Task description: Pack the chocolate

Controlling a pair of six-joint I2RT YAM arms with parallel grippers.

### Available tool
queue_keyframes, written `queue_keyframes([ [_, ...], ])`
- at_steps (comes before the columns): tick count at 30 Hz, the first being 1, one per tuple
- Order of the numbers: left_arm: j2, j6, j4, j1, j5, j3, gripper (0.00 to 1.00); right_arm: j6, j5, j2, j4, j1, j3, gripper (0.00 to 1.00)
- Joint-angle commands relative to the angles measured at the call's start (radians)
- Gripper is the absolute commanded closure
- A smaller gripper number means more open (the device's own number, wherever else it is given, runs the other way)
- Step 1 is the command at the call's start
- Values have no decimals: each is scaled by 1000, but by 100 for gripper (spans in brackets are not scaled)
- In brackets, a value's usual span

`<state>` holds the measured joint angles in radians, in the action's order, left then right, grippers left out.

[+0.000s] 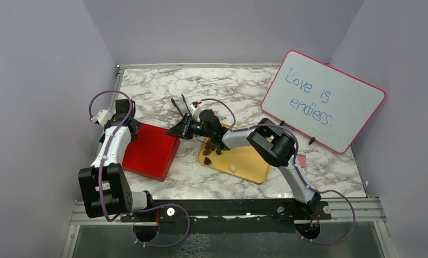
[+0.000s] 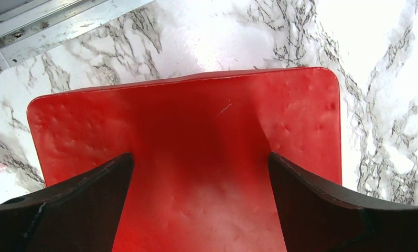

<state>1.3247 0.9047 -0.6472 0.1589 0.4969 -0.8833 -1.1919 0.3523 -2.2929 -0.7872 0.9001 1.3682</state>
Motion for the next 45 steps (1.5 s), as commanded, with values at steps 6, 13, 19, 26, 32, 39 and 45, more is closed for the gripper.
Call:
queue_keyframes([
  [6,1,-7,17,4,-29,37,1,90,-70,-26,52,-33,22,78],
  [13,72,-8,26,5,-30,33,1,236,-123,81,238,-54,57,54],
  [19,89,1,27,4,-42,25,1,436,-132,174,410,-75,105,39],
  [26,88,21,28,4,-83,5,1,647,-168,220,656,-33,166,42],
  [32,58,37,27,5,-127,-46,3,792,-249,267,837,8,271,93],
  [39,9,81,30,5,-92,-111,22,896,-406,231,974,111,373,99],
  [45,20,107,49,5,-69,-138,41,918,-492,150,1115,159,514,99],
])
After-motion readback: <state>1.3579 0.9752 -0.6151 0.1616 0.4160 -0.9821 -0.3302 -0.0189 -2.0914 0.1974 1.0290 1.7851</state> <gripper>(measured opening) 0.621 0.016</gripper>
